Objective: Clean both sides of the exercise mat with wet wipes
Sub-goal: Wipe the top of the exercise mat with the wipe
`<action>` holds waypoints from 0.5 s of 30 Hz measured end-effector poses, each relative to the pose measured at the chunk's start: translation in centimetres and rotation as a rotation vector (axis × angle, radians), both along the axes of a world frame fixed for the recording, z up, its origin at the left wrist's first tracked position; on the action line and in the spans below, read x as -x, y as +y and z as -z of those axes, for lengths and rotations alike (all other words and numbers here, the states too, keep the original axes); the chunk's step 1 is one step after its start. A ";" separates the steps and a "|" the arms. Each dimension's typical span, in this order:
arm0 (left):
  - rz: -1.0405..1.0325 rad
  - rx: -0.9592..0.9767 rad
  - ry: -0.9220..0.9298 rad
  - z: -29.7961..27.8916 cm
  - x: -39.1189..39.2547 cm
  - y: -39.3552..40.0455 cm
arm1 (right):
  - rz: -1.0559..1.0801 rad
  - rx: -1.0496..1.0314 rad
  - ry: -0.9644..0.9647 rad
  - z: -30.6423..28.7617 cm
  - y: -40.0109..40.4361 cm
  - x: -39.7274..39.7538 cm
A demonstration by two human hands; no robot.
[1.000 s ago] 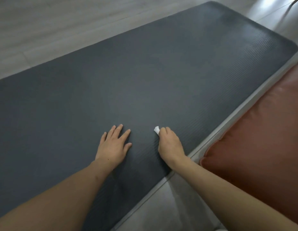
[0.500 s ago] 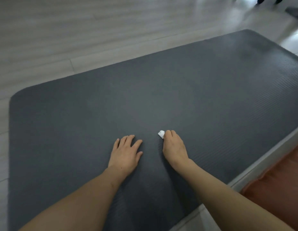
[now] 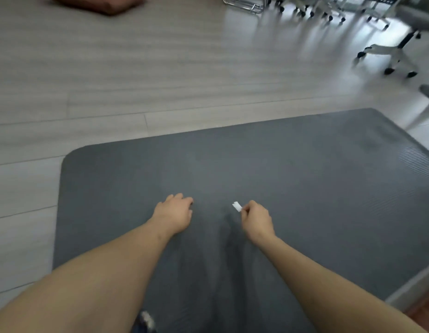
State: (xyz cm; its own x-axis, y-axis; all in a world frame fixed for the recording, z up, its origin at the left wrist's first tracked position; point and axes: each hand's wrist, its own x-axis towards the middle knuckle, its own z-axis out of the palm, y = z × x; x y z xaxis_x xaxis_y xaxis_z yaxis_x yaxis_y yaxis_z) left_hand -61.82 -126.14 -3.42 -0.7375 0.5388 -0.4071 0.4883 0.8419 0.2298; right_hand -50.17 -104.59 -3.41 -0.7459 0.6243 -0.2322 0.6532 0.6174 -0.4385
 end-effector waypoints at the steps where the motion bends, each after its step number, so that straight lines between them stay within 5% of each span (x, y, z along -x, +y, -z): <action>1: -0.021 0.005 0.016 -0.1 0.7 -1.0 | 0.004 0.004 -0.004 -0.6 -0.1 0.6; 15: -0.335 -0.226 0.289 7.0 9.6 -5.2 | -0.093 0.094 0.083 2.4 -0.1 12.4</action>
